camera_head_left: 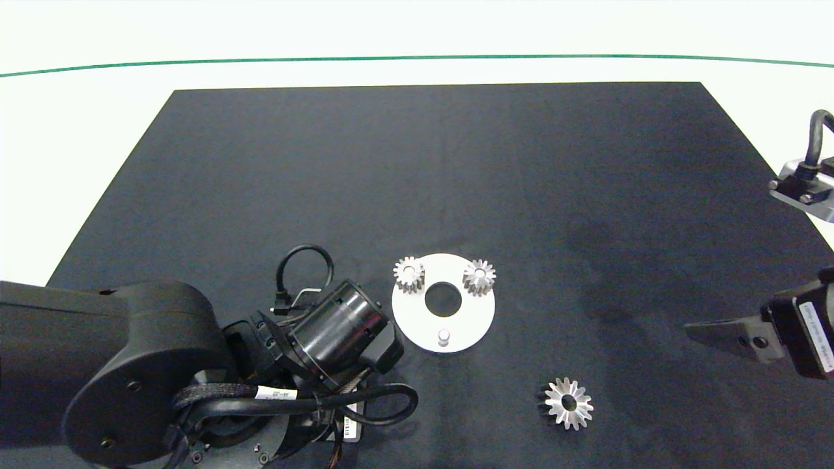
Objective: Remove an incorrectly installed larger gear and replace it with the correct smaller gear
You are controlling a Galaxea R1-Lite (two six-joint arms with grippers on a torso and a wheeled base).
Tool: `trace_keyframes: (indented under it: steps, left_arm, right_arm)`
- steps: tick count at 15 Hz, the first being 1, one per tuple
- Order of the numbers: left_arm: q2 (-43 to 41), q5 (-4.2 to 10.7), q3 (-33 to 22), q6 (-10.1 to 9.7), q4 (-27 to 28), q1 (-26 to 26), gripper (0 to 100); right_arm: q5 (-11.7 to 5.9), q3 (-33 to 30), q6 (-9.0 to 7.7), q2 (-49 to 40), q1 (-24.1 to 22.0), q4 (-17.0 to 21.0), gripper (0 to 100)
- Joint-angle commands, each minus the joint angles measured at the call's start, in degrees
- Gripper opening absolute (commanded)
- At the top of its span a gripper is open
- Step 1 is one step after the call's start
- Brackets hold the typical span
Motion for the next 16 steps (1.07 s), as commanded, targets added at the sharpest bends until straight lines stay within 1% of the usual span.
trace_keyframes:
  steps: [1,3,6,8,10,11,12,13,15,16]
  left_arm:
    - [0.01,0.26,-0.15,-0.3,-0.11,0.07,31]
    - [-0.17,0.26,0.11,-0.3,-1.16,-0.02,27]
    - [-0.61,0.35,0.2,-0.3,-1.16,-0.02,21]
    - [-0.61,0.35,0.11,-0.12,-1.07,-0.02,17]
    - [-0.96,0.35,-0.06,0.23,-0.55,-0.02,16]
    - [-1.05,0.44,-0.24,0.14,-0.2,0.07,16]
    - [-0.87,0.44,-0.41,-0.03,-0.2,0.07,16]
    - [-0.87,0.44,-0.59,-0.03,-0.28,0.07,16]
    - [-1.57,0.44,-0.77,0.05,-0.28,-0.11,16]
    - [-2.89,0.44,-0.94,0.76,-0.28,-0.64,16]
  right_arm:
    - [0.06,0.08,-0.8,-0.19,0.03,0.27,100]
    - [0.06,0.44,-0.88,-0.28,0.03,0.1,100]
    - [0.06,0.26,-0.88,-0.19,0.03,-0.08,100]
    - [0.06,0.17,-0.8,-0.45,-0.06,-1.04,100]
    - [0.23,0.17,-0.71,-0.54,0.12,-1.13,100]
    - [0.23,0.17,-0.44,-0.8,1.0,-1.13,100]
    - [0.23,0.44,-0.36,-1.15,2.4,-1.04,100]
    - [0.23,0.44,-0.44,-1.68,2.84,-1.04,100]
    - [0.23,0.52,-0.53,-3.0,2.75,-1.04,100]
    - [0.14,0.44,-0.71,-3.88,2.75,-1.04,100]
